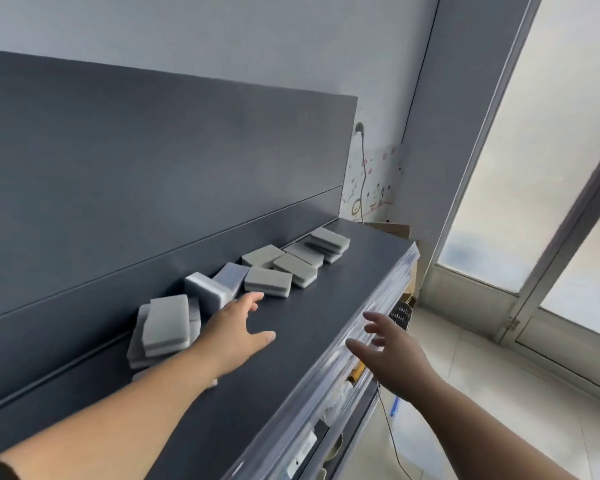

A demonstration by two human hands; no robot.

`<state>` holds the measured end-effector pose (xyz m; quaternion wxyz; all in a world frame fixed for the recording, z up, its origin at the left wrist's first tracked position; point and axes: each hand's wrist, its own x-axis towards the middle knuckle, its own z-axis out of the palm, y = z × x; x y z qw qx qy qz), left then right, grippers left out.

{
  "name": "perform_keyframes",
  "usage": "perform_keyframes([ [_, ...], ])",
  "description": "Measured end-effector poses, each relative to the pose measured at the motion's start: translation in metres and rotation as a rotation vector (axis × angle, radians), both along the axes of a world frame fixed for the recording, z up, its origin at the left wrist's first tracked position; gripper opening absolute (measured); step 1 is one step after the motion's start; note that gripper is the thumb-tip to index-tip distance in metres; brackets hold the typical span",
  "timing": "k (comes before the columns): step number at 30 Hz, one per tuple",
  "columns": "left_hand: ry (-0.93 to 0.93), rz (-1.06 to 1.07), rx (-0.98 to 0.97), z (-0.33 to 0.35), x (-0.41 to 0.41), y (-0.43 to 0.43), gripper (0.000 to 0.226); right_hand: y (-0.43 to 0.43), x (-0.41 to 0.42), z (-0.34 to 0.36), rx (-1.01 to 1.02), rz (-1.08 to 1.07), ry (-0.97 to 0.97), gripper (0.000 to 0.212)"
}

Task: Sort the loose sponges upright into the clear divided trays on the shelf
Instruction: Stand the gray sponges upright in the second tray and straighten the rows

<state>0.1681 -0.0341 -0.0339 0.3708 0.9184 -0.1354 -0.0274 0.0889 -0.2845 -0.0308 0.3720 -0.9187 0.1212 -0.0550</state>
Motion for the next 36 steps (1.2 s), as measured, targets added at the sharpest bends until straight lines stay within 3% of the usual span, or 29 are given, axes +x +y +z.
perform_keyframes([
  [7,-0.027,0.115,0.006,-0.013,0.093,-0.061,0.065,-0.051,0.134,-0.009,-0.047,0.070,-0.016,0.061],
  [12,-0.022,0.336,0.075,-0.022,0.153,-0.111,0.062,-0.092,0.235,-0.016,-0.067,0.169,-0.059,0.057],
  [17,0.160,0.515,0.290,-0.028,0.204,-0.150,0.089,-0.122,0.324,-0.015,-0.068,0.209,-0.130,0.051],
  [23,0.327,0.537,0.470,-0.033,0.228,-0.166,0.110,-0.122,0.380,-0.036,-0.030,0.296,0.037,0.070],
  [27,0.231,0.553,0.497,-0.033,0.230,-0.174,0.103,-0.122,0.388,-0.045,-0.062,0.317,0.048,0.078],
  [33,0.023,0.558,0.247,-0.037,0.220,-0.185,0.097,-0.124,0.378,-0.034,0.044,0.304,-0.023,0.060],
  [36,-0.071,0.620,0.031,-0.028,0.209,-0.180,0.096,-0.116,0.363,-0.019,0.153,0.310,-0.071,0.051],
])
